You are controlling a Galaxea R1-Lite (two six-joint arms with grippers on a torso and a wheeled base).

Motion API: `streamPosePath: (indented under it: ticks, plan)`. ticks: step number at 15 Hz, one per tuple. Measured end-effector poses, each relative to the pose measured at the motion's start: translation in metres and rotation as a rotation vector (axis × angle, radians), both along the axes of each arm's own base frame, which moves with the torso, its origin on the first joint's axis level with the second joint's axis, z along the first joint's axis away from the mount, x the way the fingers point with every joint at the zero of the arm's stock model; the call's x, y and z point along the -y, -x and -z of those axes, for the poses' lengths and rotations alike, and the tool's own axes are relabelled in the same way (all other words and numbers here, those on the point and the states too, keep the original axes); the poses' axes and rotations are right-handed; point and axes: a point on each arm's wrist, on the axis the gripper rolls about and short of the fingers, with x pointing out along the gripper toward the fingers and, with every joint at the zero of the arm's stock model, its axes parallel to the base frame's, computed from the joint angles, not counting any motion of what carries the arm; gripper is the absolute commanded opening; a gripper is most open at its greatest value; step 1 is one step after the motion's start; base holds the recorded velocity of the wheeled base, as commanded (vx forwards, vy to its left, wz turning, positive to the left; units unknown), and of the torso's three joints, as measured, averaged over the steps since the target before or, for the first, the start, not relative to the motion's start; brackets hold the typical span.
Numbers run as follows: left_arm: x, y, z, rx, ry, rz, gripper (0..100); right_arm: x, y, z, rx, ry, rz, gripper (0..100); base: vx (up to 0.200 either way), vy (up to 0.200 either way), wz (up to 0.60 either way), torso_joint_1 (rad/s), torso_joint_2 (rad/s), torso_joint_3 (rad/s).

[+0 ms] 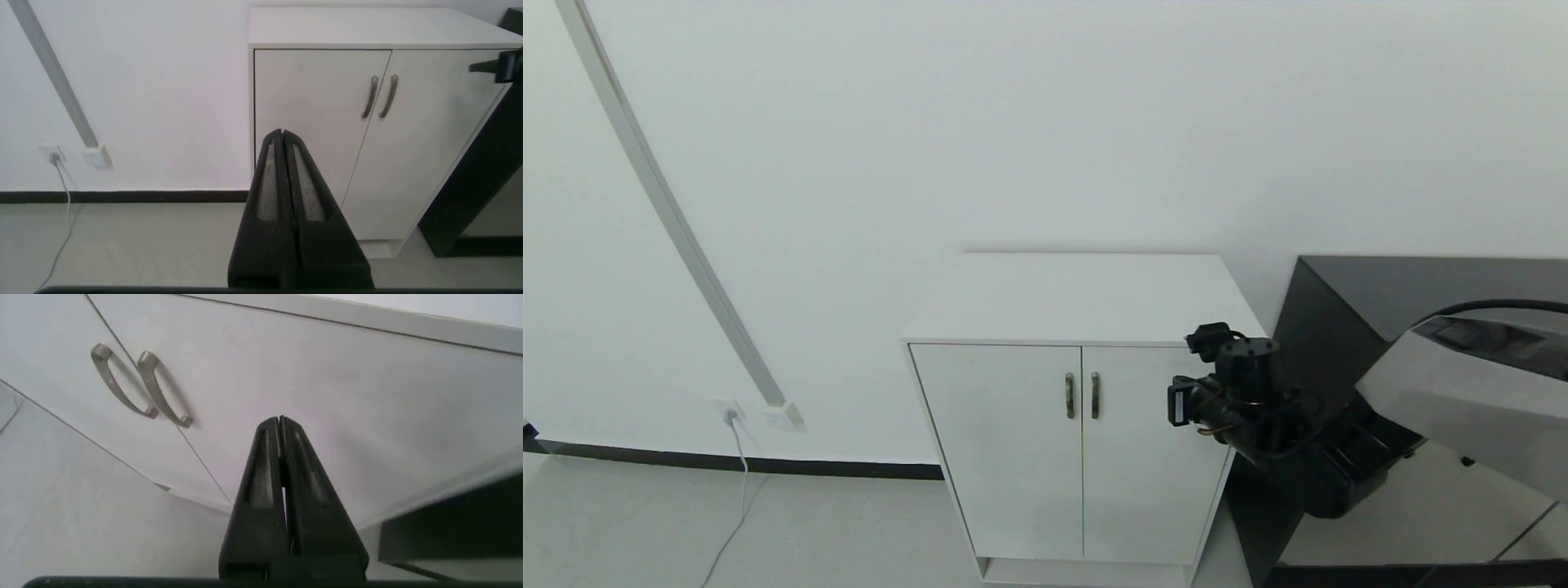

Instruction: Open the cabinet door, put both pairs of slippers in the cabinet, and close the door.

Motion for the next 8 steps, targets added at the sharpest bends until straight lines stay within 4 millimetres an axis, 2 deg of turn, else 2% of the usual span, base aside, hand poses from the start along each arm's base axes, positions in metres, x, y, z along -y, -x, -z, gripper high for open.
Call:
streamPosePath:
  ticks: [6, 8]
  plan:
    - [0.000, 0.000, 0.000, 0.000, 0.000, 0.000, 0, 0.065, 0.076, -0.040, 0.045, 0.006, 0.147, 0, 0.000, 0.000, 0.00, 0.000, 0.00, 0.000]
    - [0.000, 0.000, 0.000, 0.000, 0.000, 0.000, 0, 0.095, 0.099, -0.049, 0.044, 0.013, 0.221, 0, 0.000, 0.000, 0.00, 0.000, 0.00, 0.000]
